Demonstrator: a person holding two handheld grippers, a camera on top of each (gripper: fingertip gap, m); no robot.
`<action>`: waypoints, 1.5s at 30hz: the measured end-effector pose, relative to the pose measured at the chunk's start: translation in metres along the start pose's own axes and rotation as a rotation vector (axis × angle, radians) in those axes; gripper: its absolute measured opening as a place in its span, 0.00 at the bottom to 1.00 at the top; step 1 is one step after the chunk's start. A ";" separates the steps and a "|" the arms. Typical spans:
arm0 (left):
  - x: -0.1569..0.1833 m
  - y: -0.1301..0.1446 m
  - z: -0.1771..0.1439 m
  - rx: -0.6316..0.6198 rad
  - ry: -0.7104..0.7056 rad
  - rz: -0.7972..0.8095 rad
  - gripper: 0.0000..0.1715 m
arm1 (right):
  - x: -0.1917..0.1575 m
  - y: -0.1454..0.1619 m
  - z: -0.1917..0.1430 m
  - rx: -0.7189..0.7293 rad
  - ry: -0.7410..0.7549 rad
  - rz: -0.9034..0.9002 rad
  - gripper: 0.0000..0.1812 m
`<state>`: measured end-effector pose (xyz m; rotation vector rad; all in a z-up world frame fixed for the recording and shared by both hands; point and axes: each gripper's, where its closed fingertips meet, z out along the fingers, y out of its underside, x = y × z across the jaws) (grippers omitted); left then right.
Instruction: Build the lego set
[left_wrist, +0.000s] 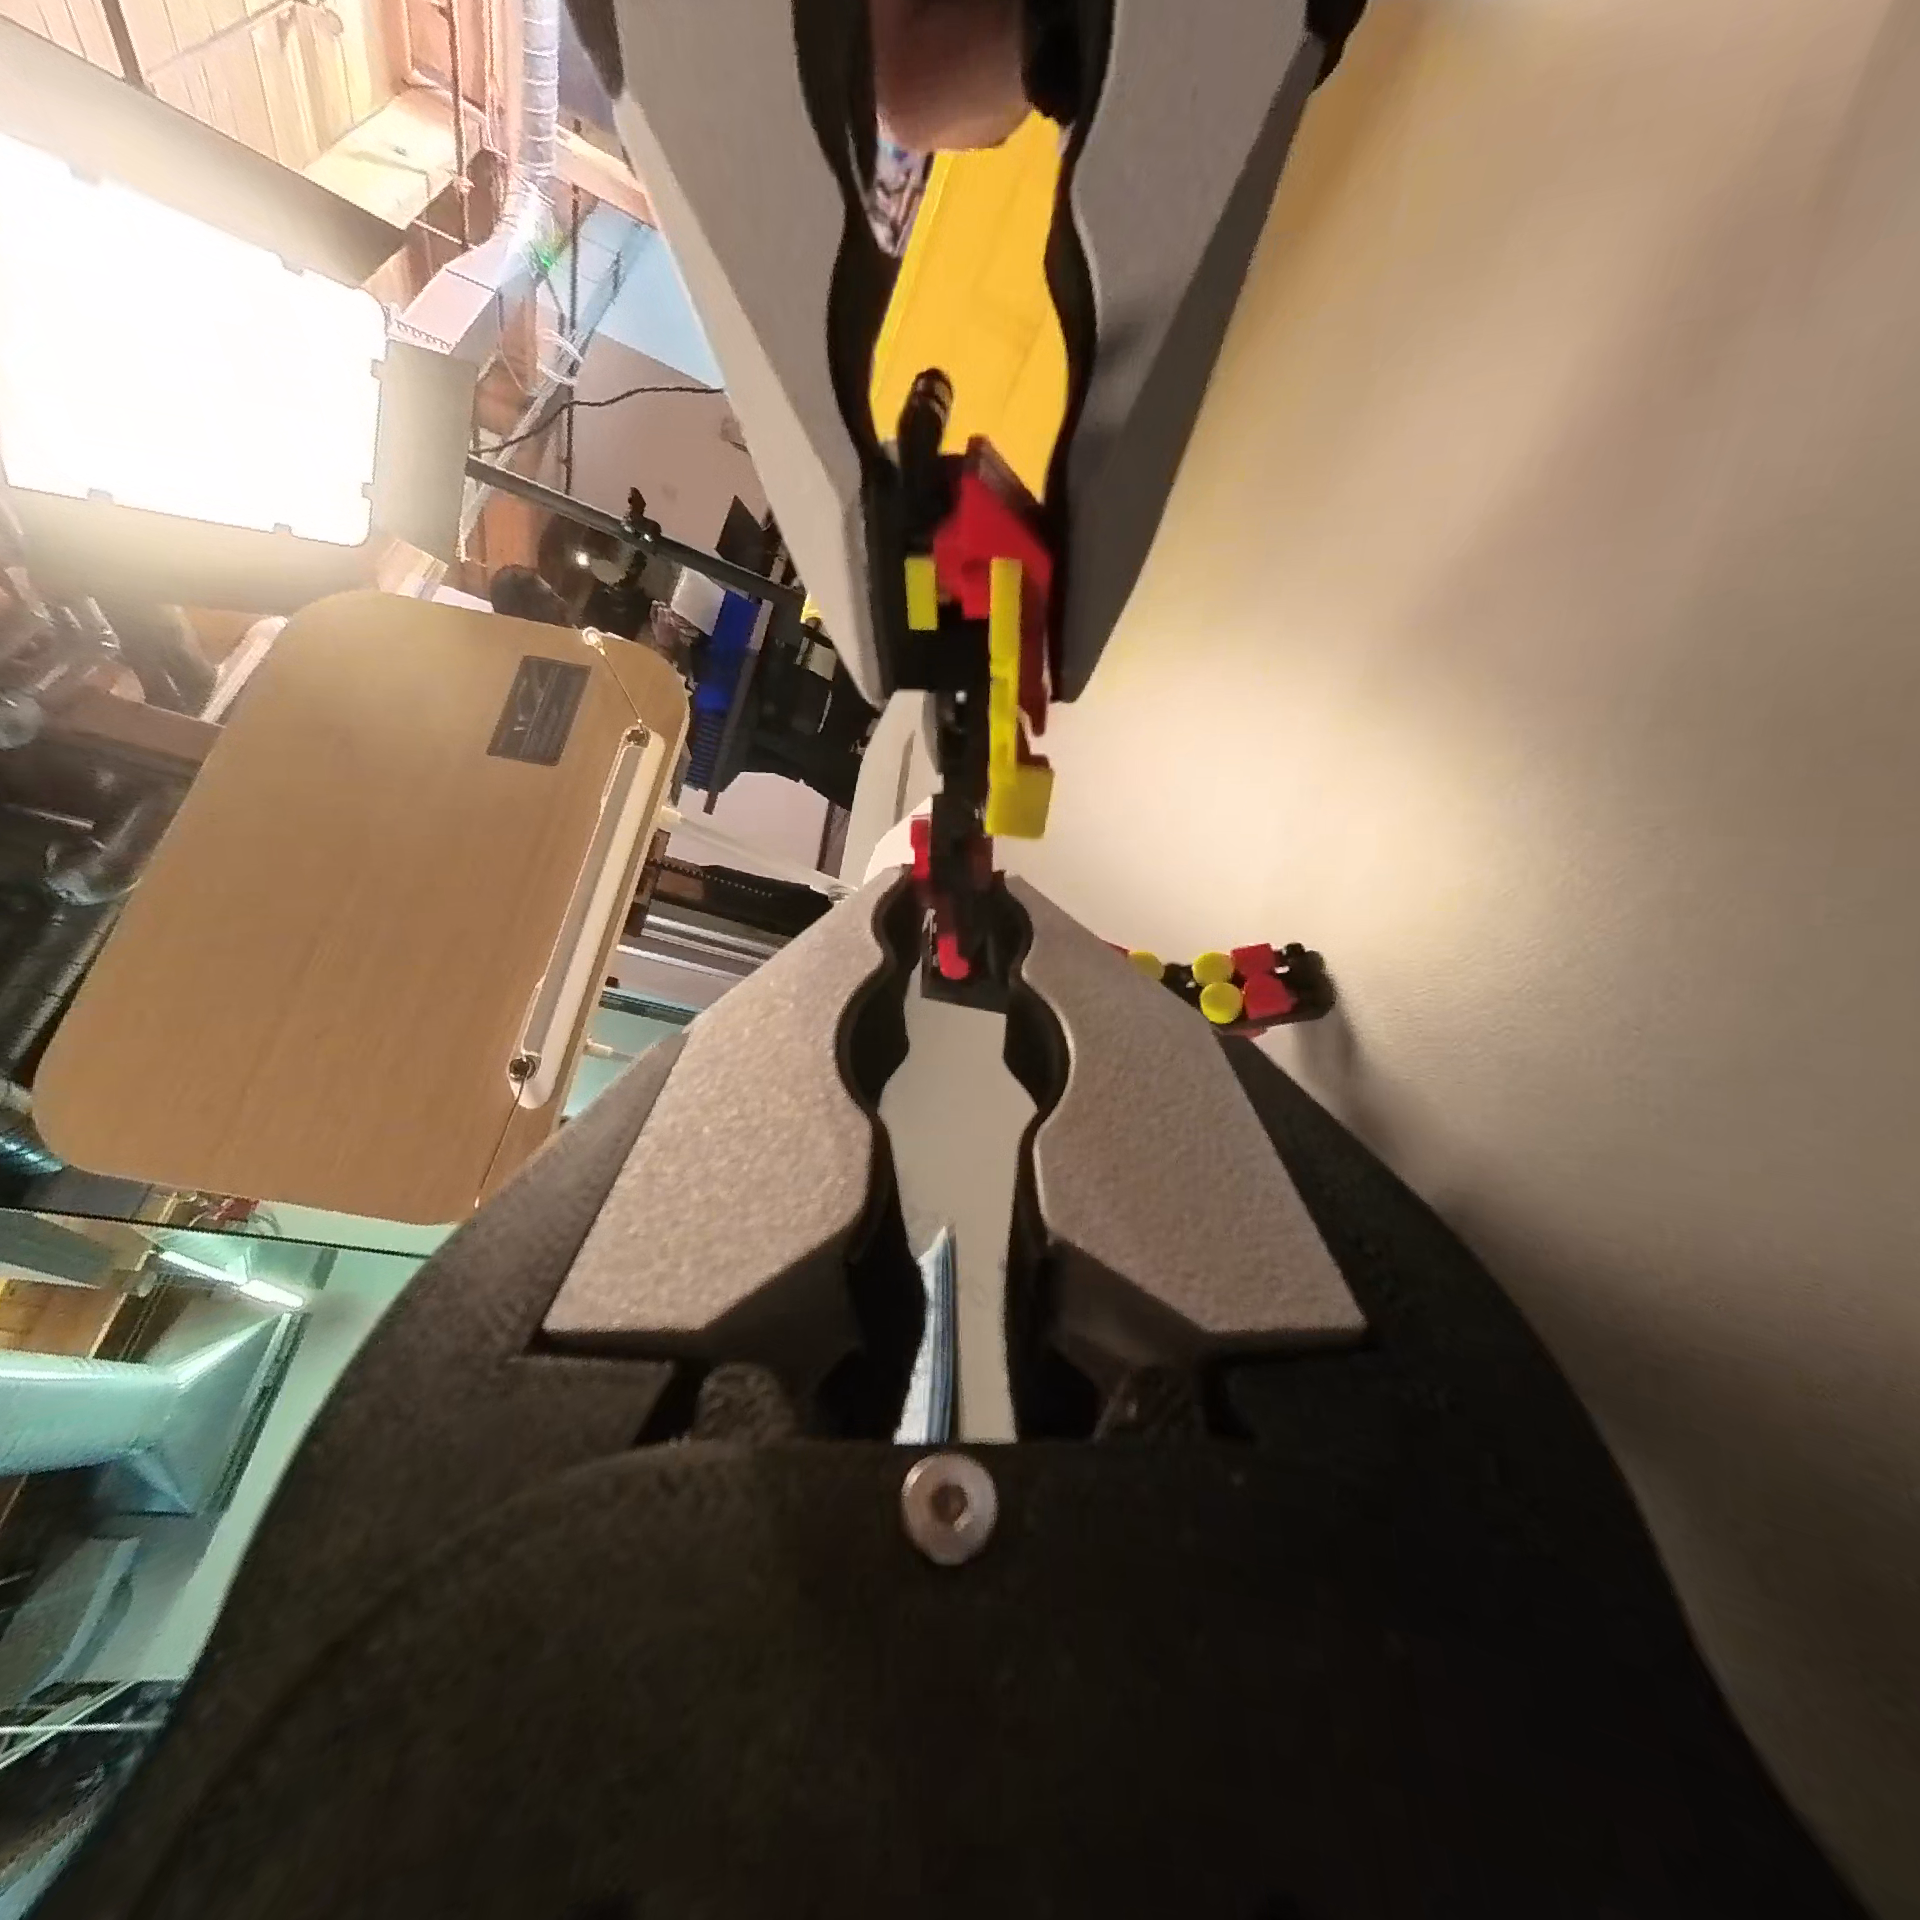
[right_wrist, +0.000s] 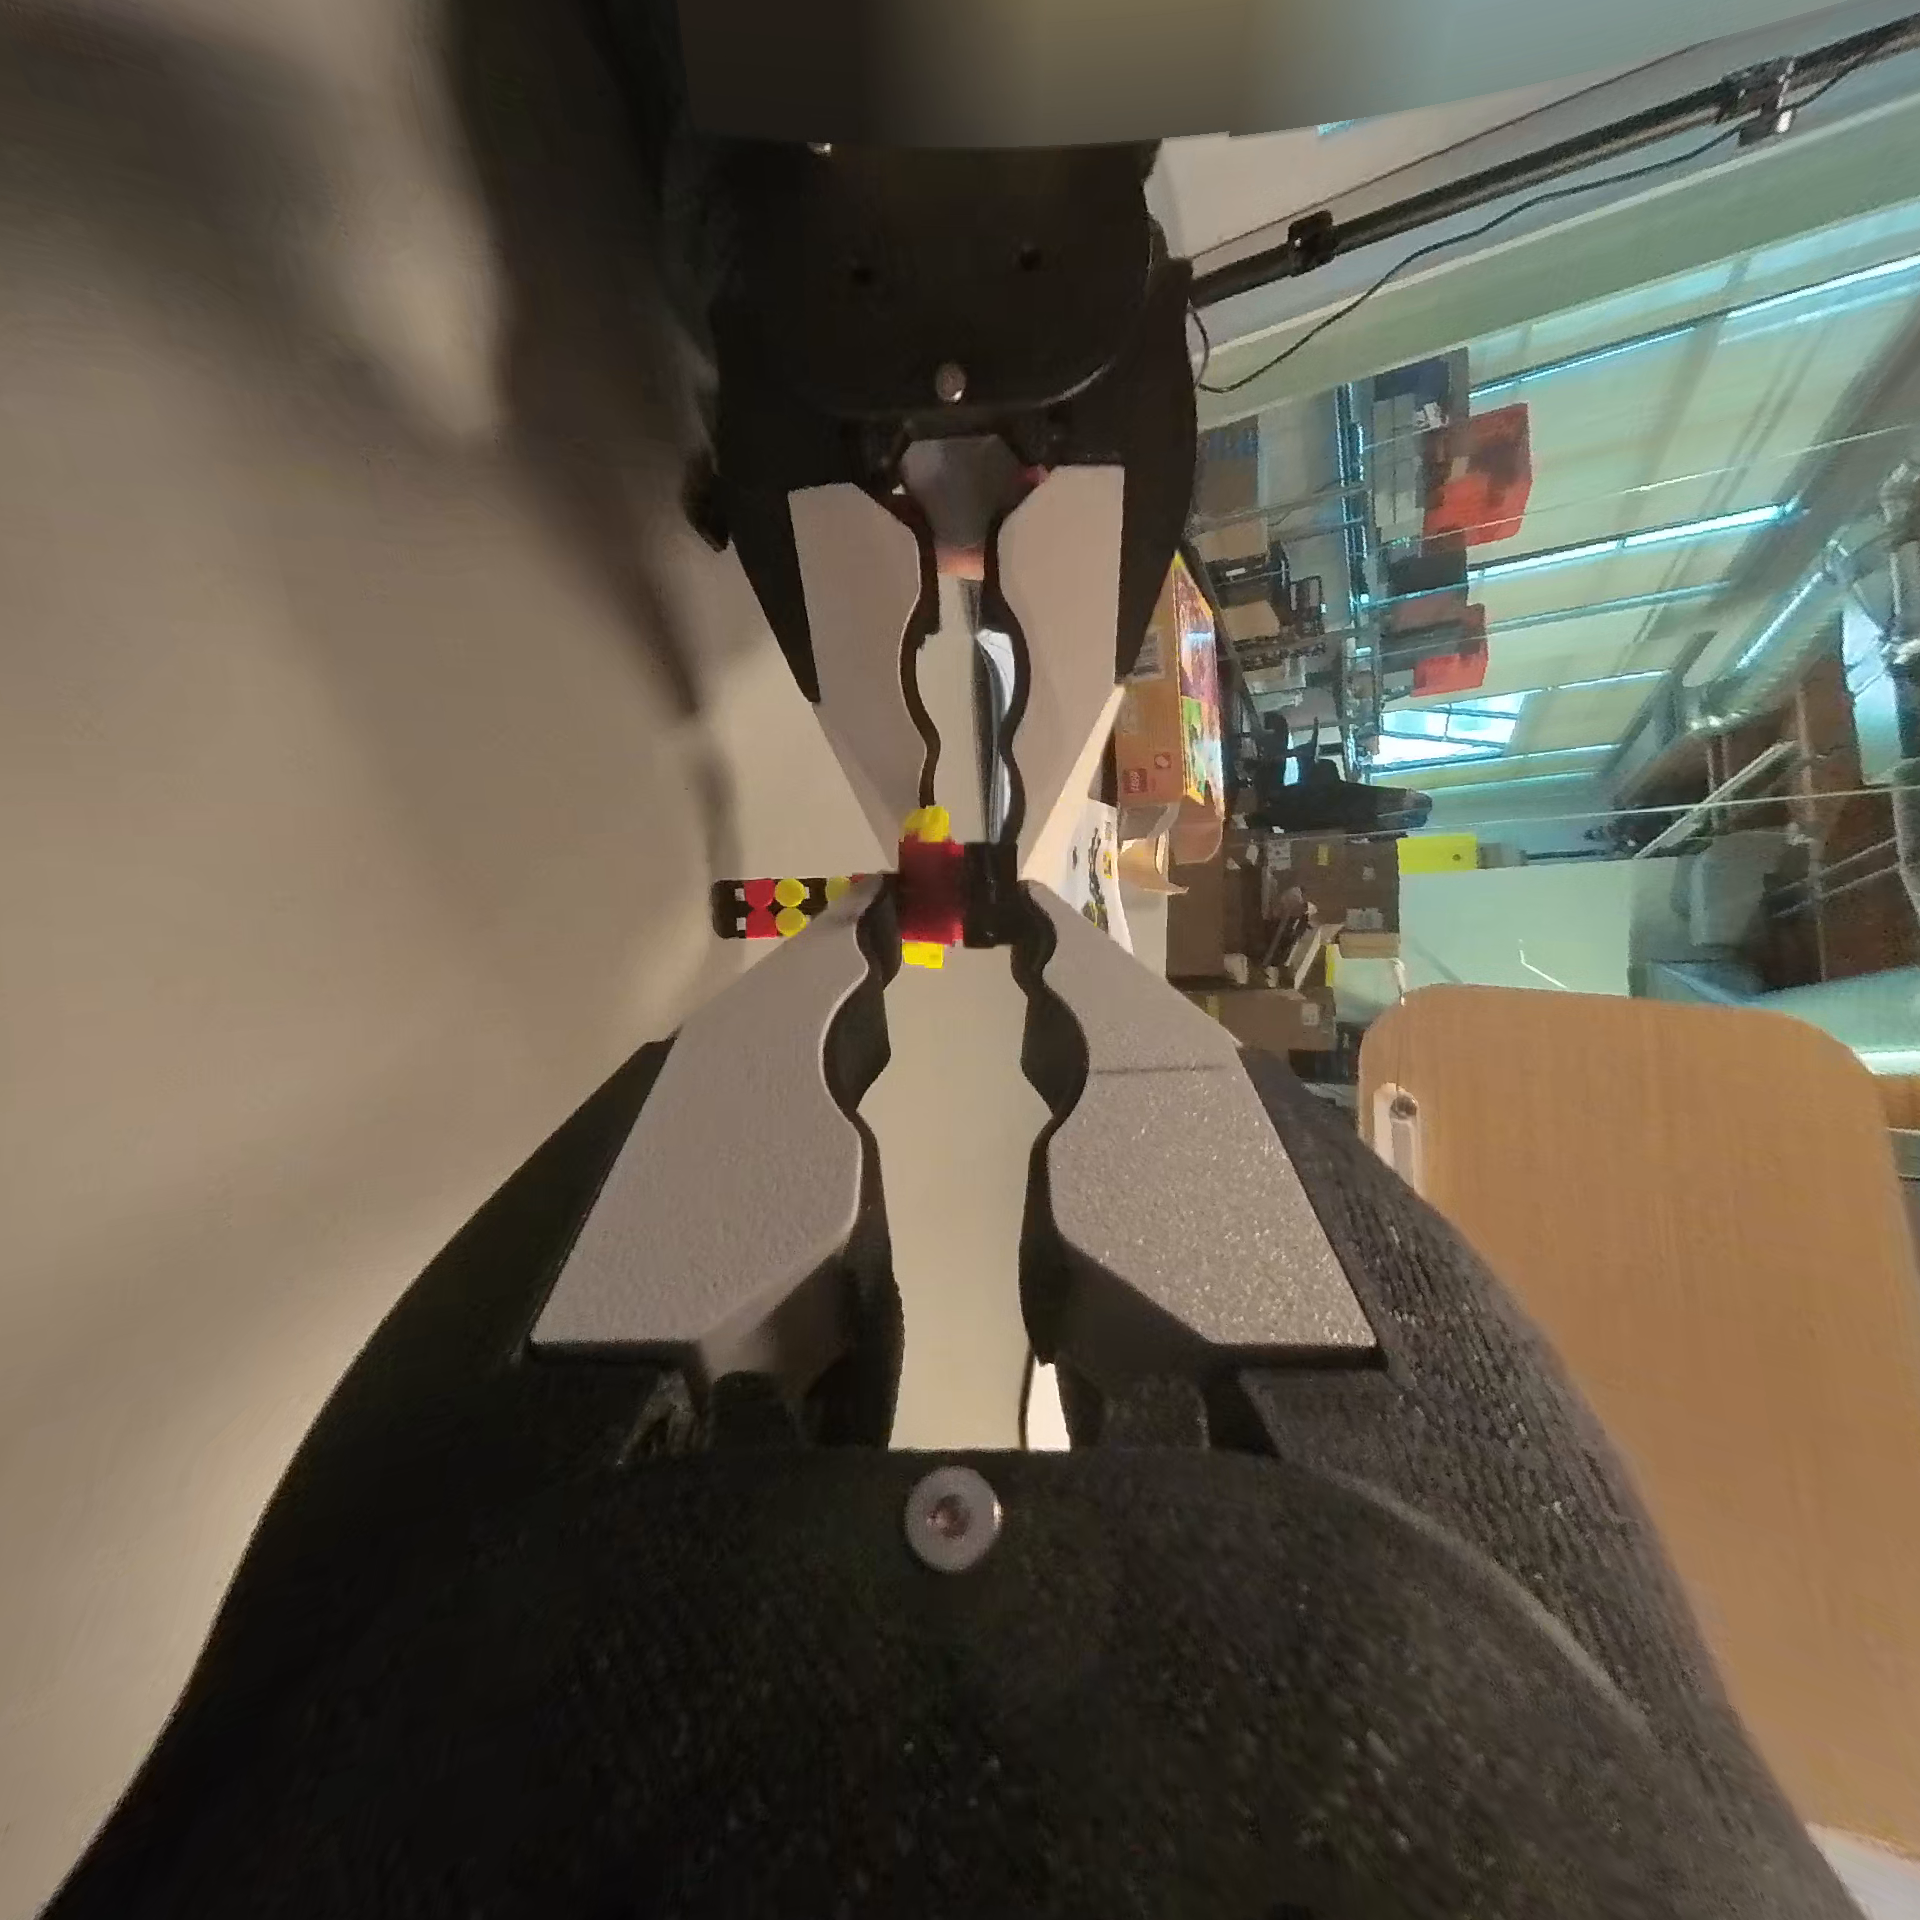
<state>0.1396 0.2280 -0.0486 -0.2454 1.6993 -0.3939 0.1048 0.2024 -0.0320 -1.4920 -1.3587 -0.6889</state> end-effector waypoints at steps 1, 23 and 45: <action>0.000 0.000 0.000 -0.001 0.001 -0.002 0.06 | 0.000 0.001 0.000 -0.003 0.003 -0.003 0.10; -0.003 0.007 0.001 -0.045 -0.032 0.027 0.06 | 0.003 0.007 0.005 -0.038 0.051 -0.034 0.11; 0.000 0.015 0.005 -0.110 -0.025 0.037 0.06 | 0.000 0.012 0.010 -0.099 0.047 -0.049 0.11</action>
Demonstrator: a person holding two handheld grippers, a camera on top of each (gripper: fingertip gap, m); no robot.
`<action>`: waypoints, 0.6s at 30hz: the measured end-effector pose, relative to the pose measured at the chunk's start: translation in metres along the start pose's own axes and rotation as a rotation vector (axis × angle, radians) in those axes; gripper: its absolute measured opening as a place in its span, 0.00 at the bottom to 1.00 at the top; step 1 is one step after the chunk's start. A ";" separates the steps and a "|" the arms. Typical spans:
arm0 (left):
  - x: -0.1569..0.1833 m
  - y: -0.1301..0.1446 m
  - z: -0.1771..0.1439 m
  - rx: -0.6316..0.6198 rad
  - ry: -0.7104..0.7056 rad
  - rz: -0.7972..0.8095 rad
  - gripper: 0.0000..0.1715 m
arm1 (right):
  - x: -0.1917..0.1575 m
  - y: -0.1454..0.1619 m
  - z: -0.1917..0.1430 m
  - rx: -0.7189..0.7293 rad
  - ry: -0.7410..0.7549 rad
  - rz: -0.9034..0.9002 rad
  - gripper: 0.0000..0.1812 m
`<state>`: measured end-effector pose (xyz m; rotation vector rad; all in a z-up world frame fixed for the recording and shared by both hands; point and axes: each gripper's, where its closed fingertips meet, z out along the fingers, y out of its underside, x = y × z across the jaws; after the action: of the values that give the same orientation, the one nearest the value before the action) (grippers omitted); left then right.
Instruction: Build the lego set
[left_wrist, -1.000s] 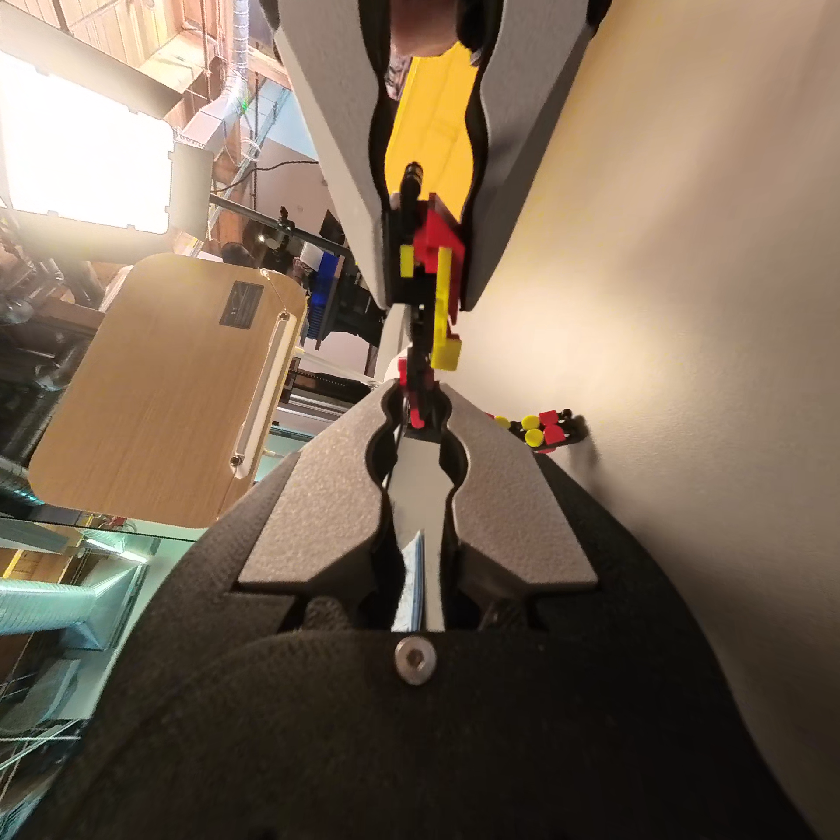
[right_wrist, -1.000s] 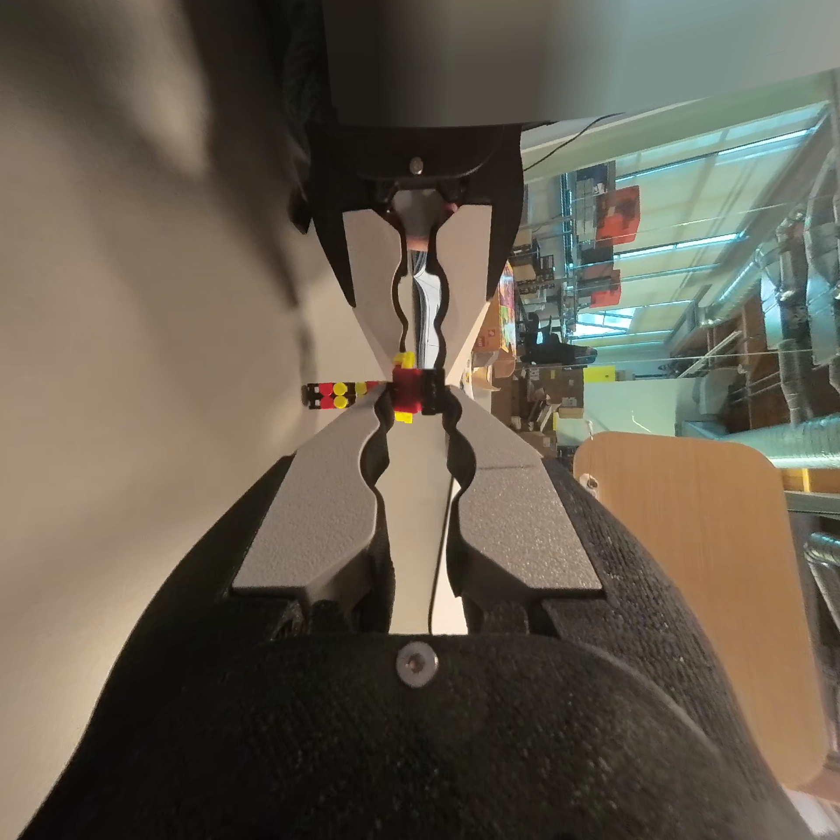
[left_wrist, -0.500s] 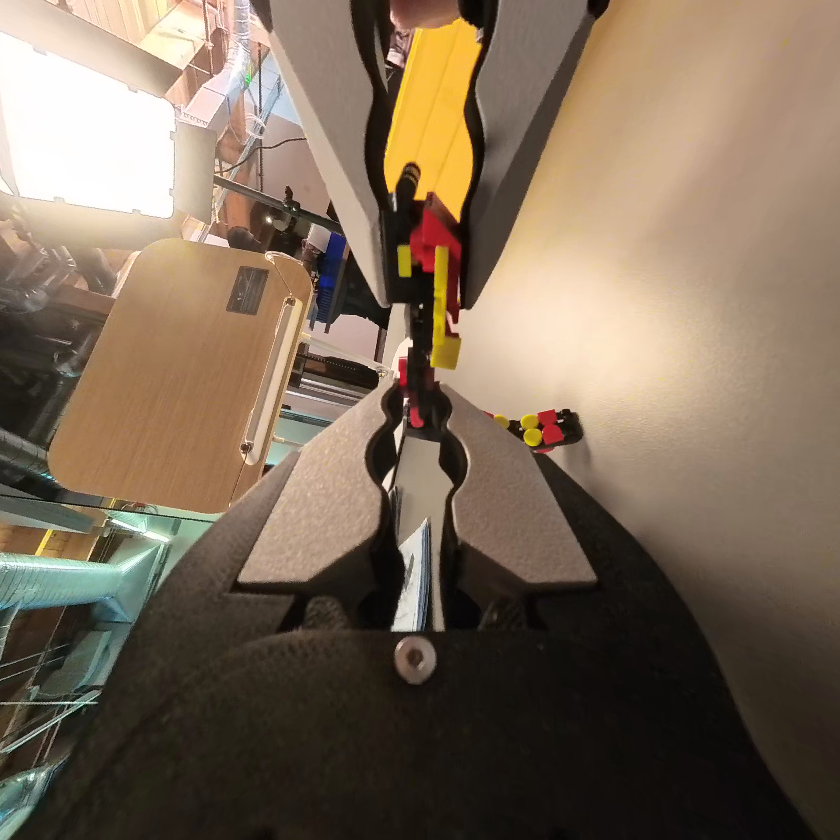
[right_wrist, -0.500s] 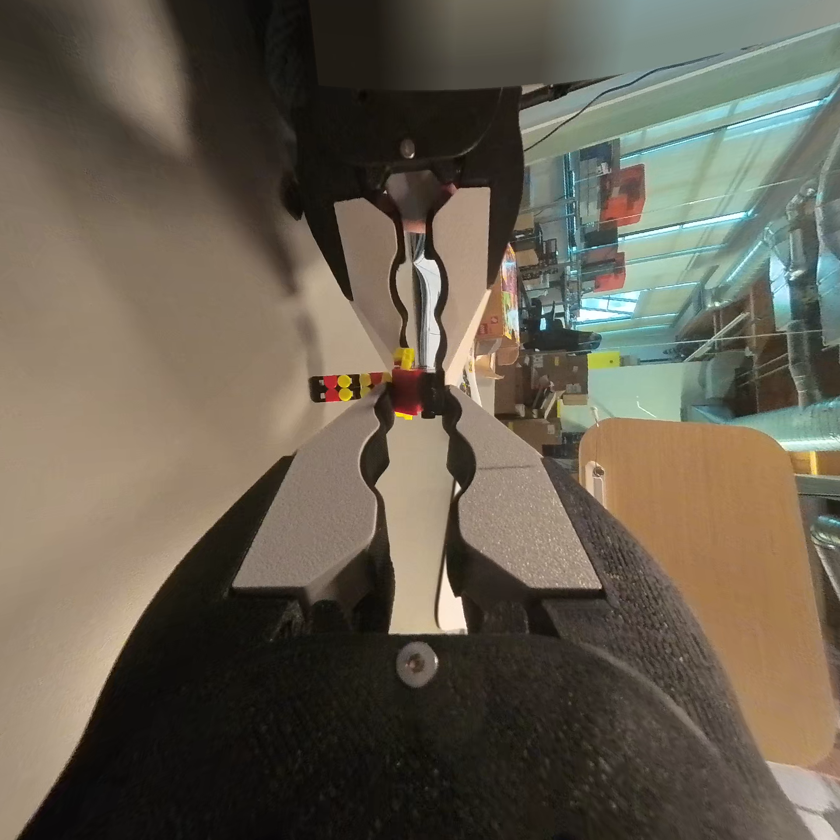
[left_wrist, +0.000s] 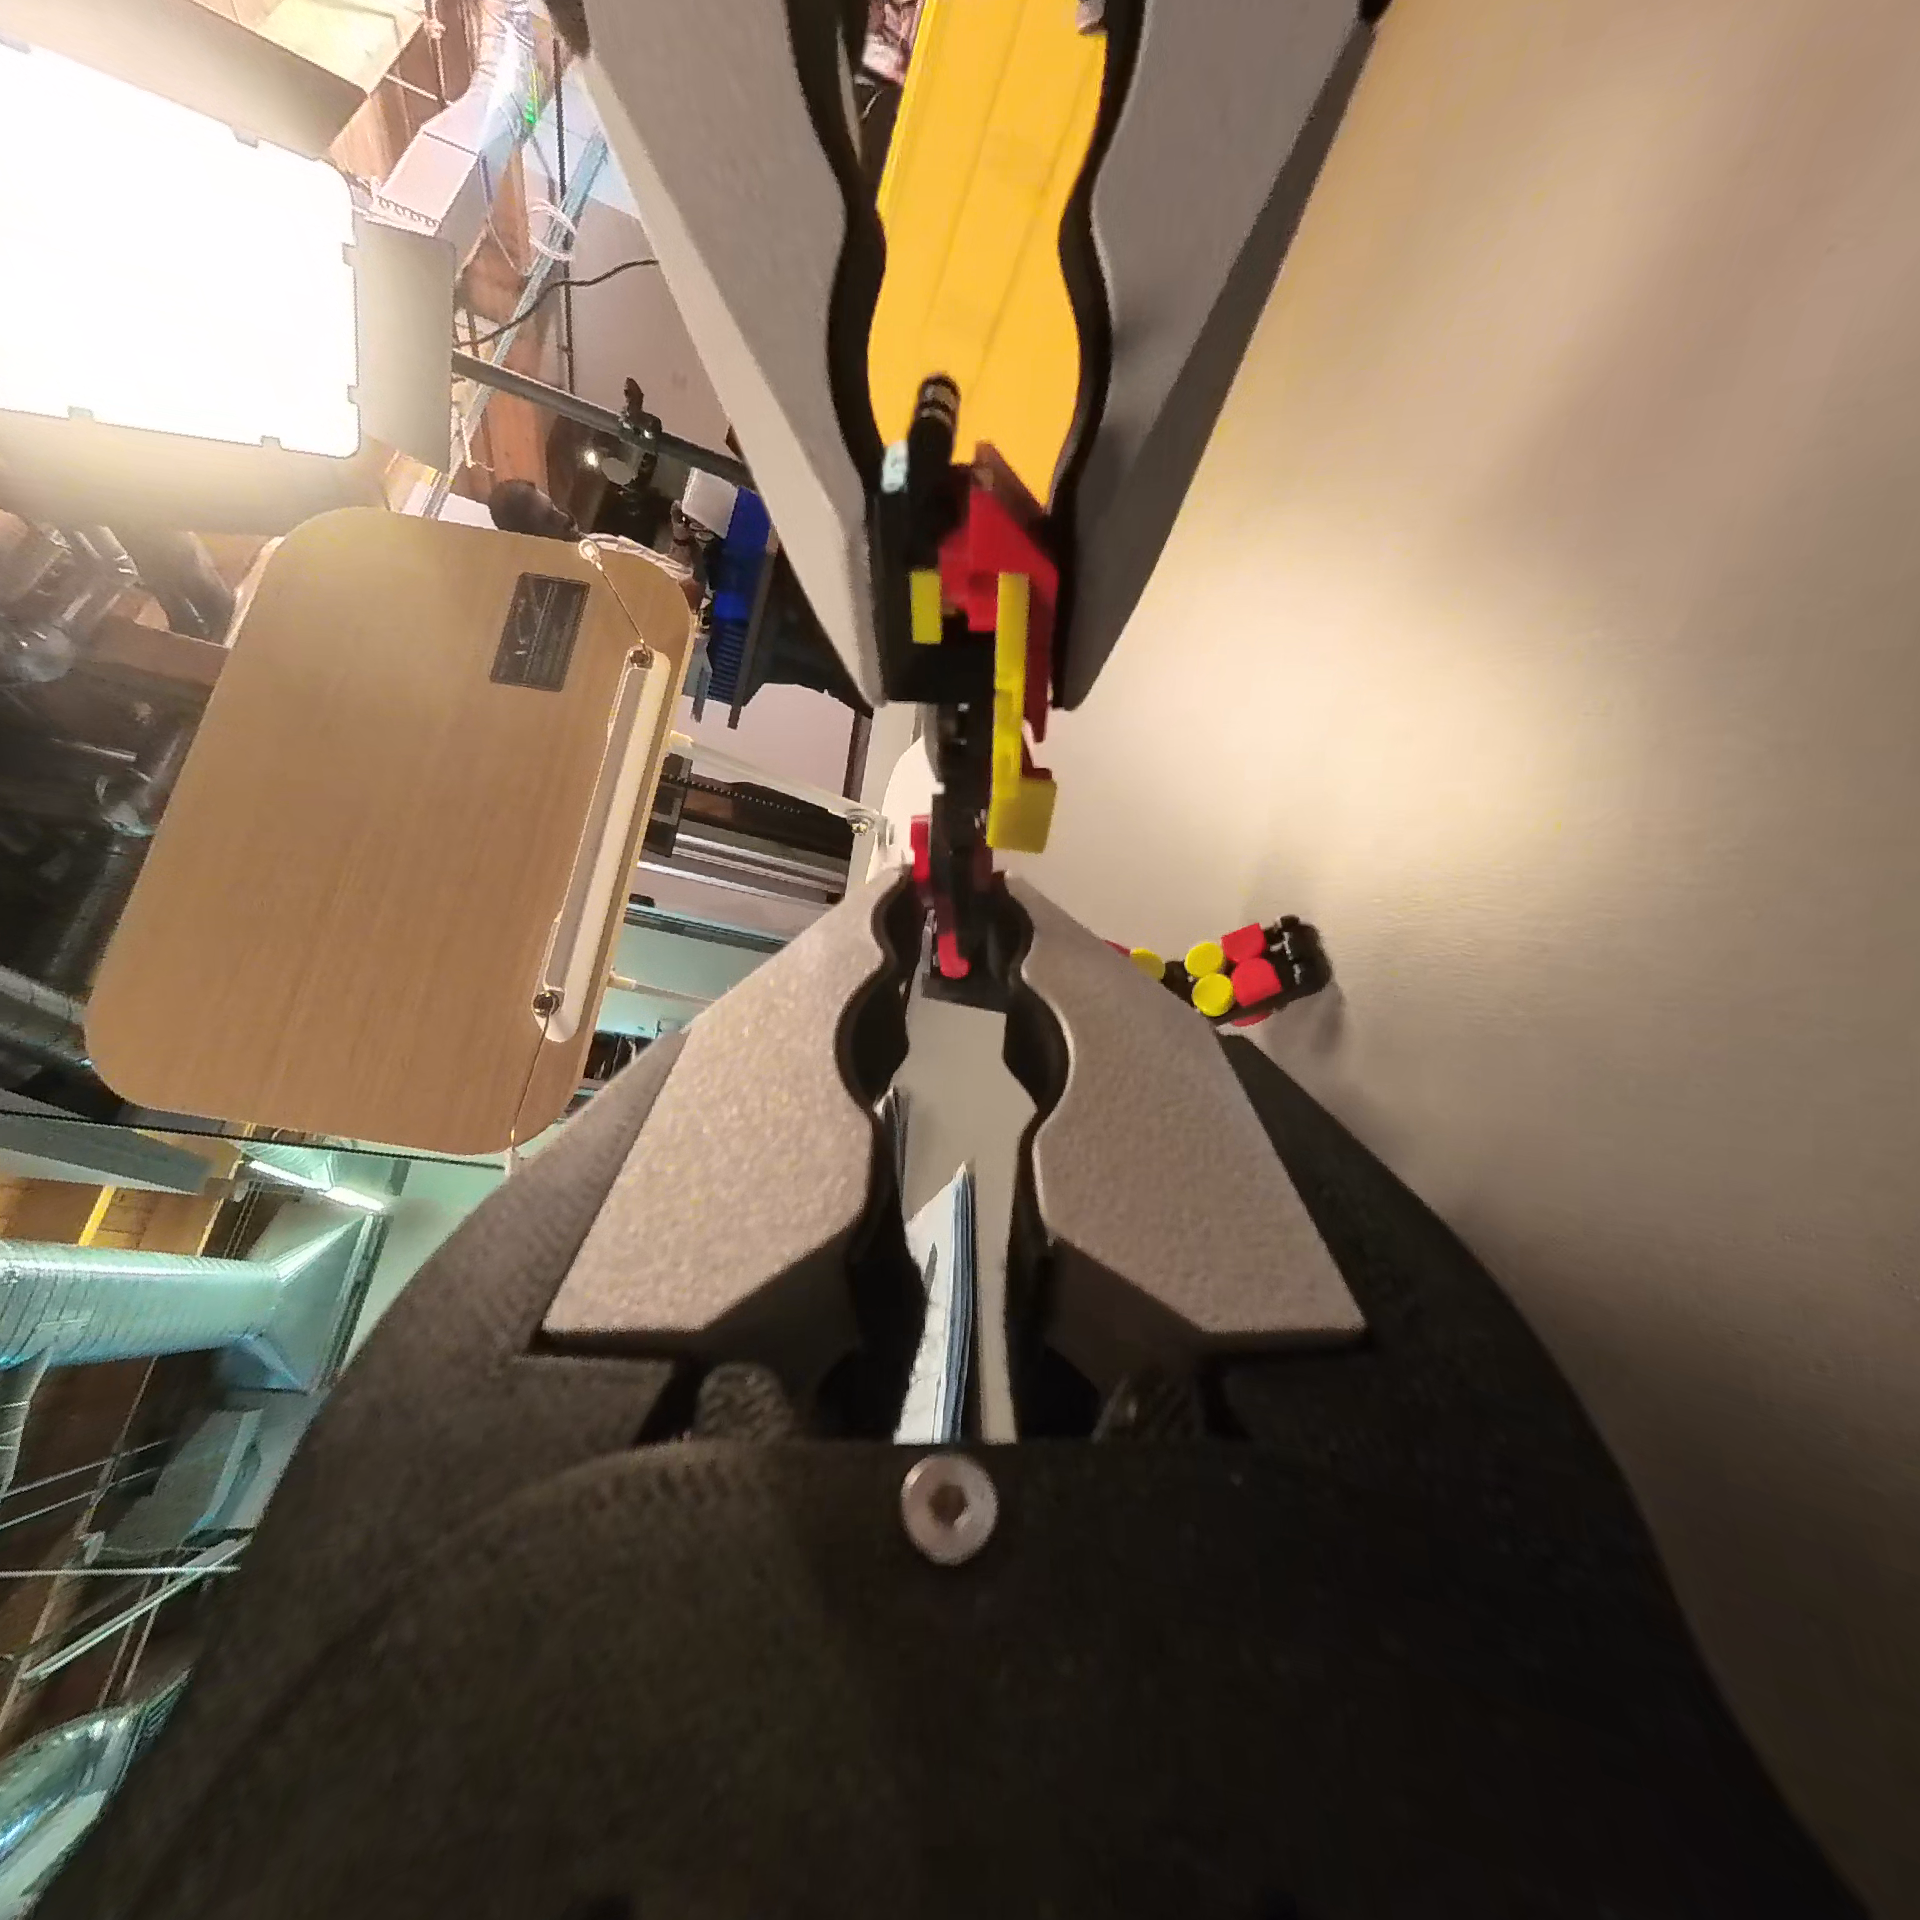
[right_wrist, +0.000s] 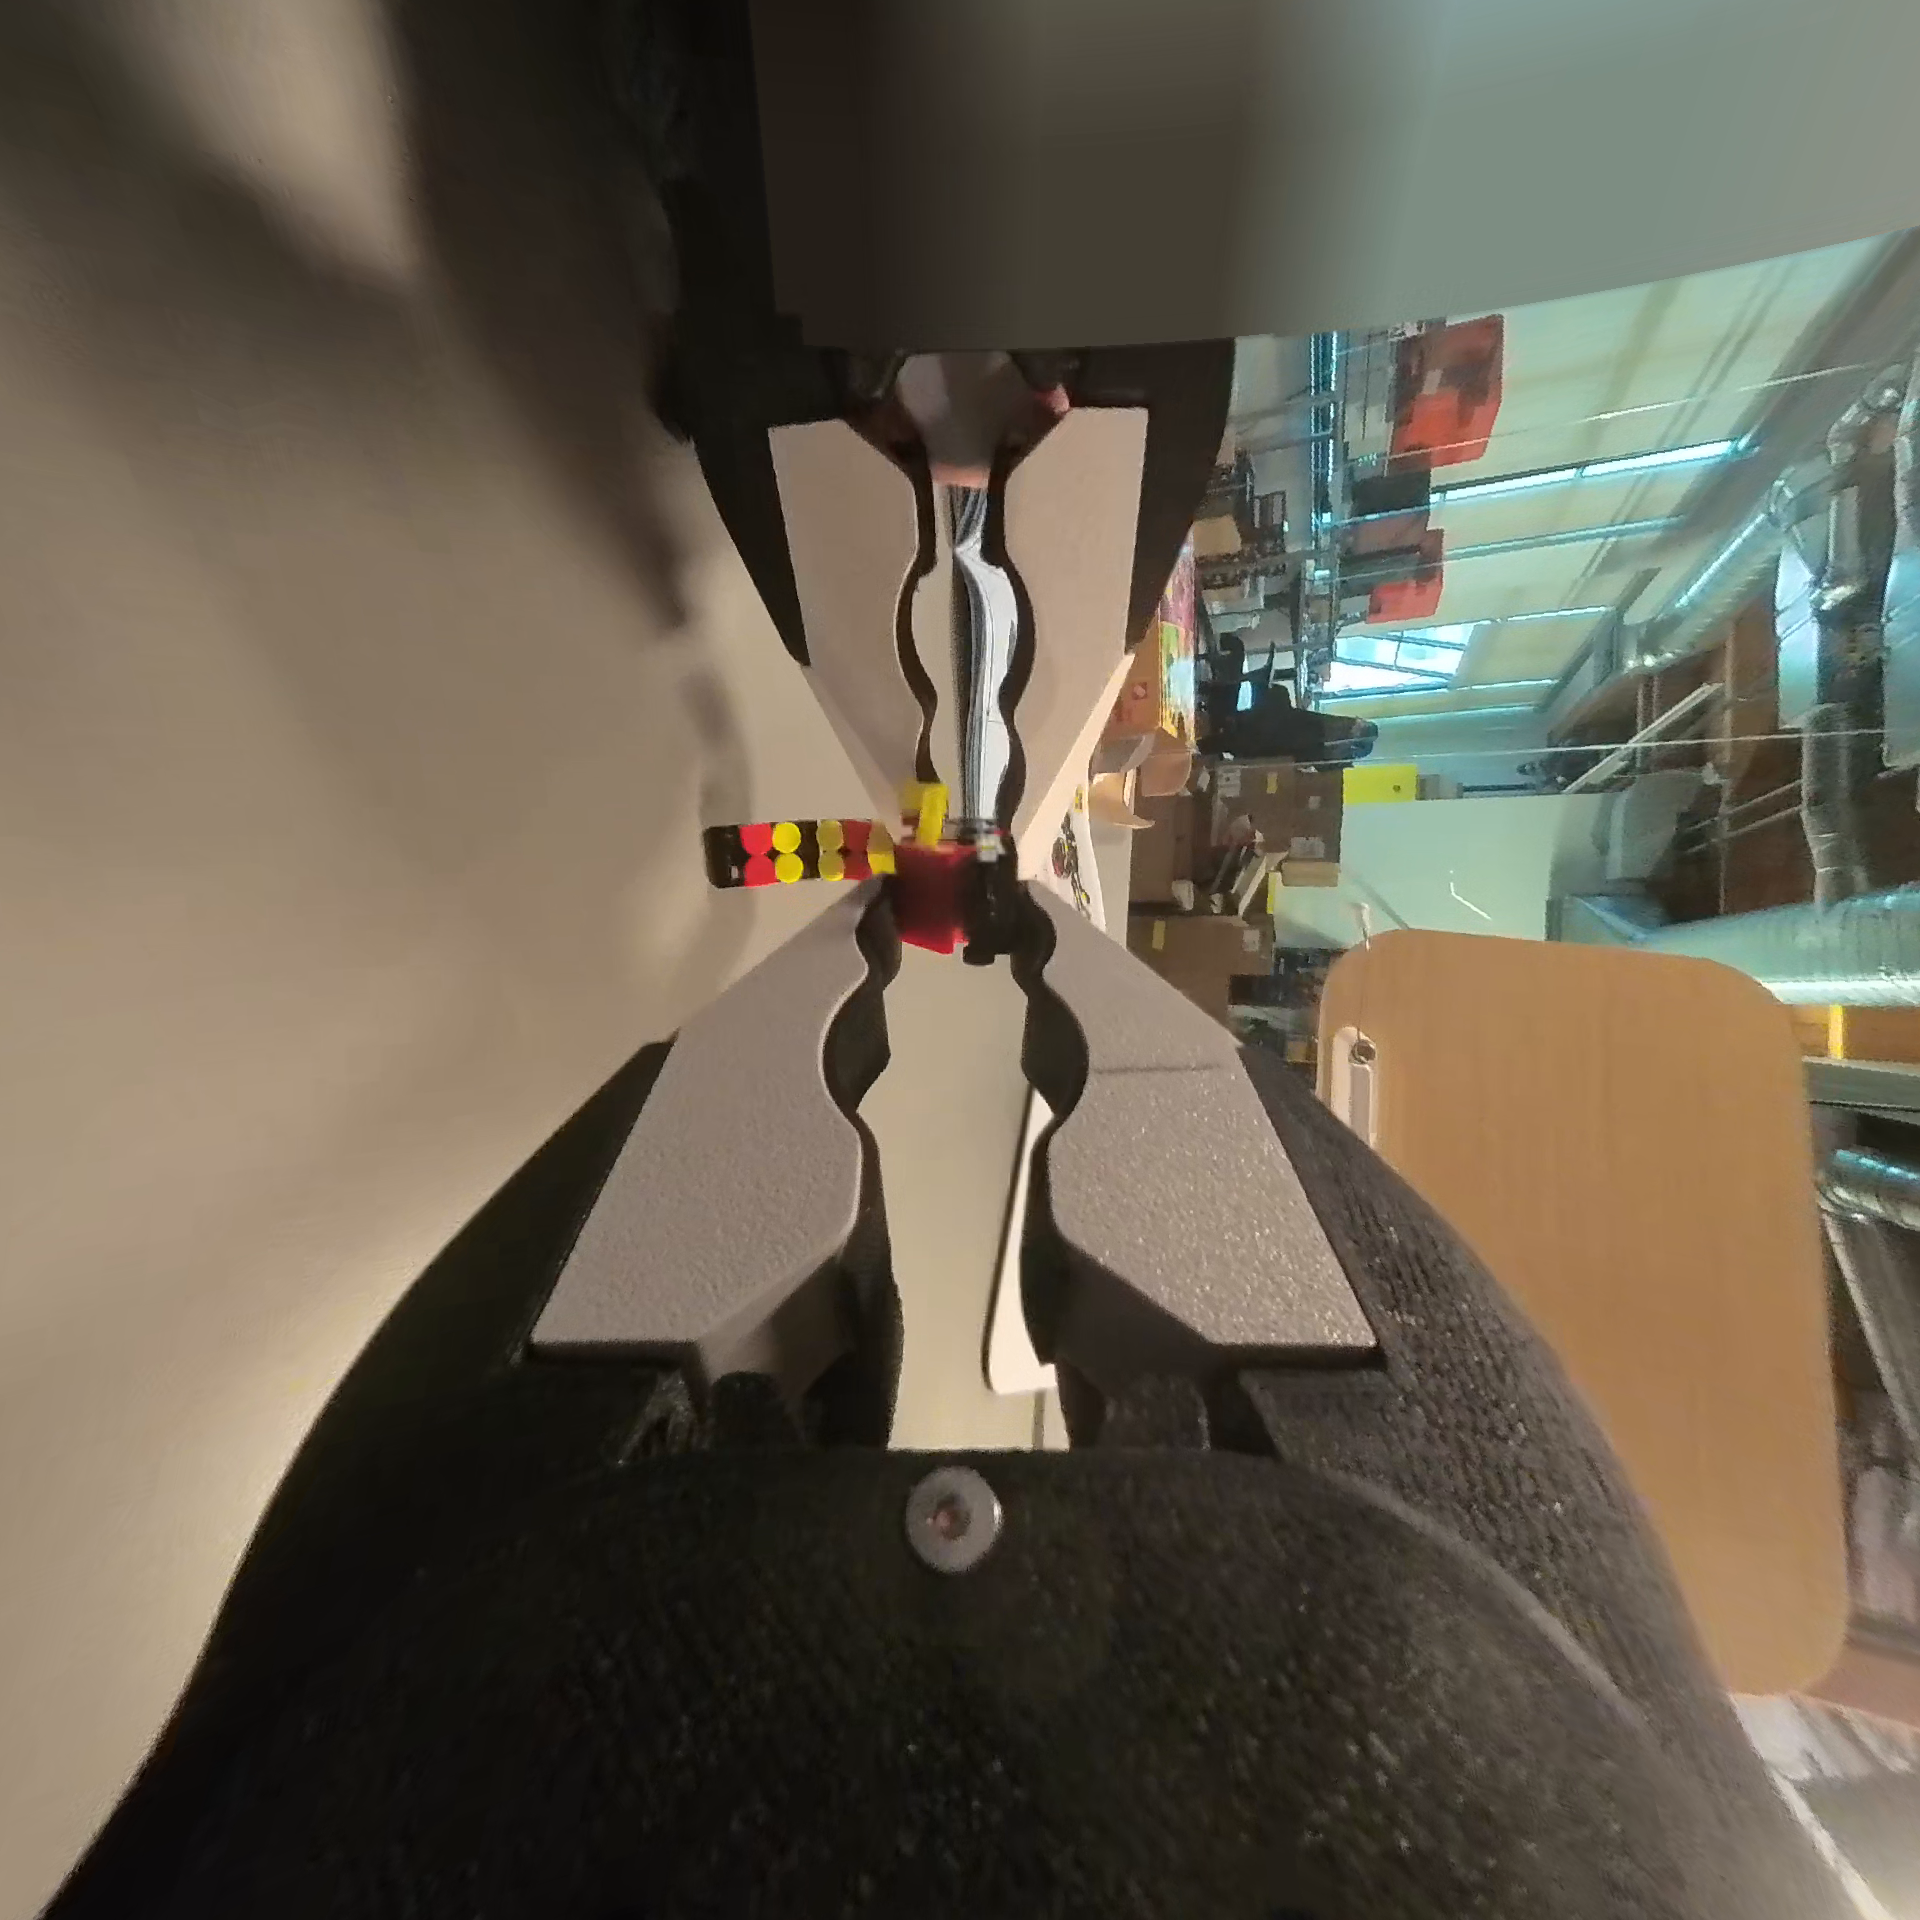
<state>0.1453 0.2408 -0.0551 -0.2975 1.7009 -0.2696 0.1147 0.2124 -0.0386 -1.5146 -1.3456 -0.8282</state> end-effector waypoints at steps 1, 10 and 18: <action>0.000 0.000 0.000 -0.004 -0.001 -0.001 0.06 | 0.000 0.002 0.000 -0.007 -0.001 0.003 0.11; 0.001 0.005 0.002 -0.037 0.002 0.011 0.06 | -0.002 0.001 0.004 -0.033 -0.001 0.016 0.11; 0.002 0.008 0.003 -0.045 0.011 0.003 0.06 | -0.002 0.002 0.006 0.001 -0.004 0.099 0.11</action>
<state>0.1481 0.2478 -0.0601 -0.3272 1.7196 -0.2319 0.1163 0.2171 -0.0425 -1.5694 -1.2635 -0.7622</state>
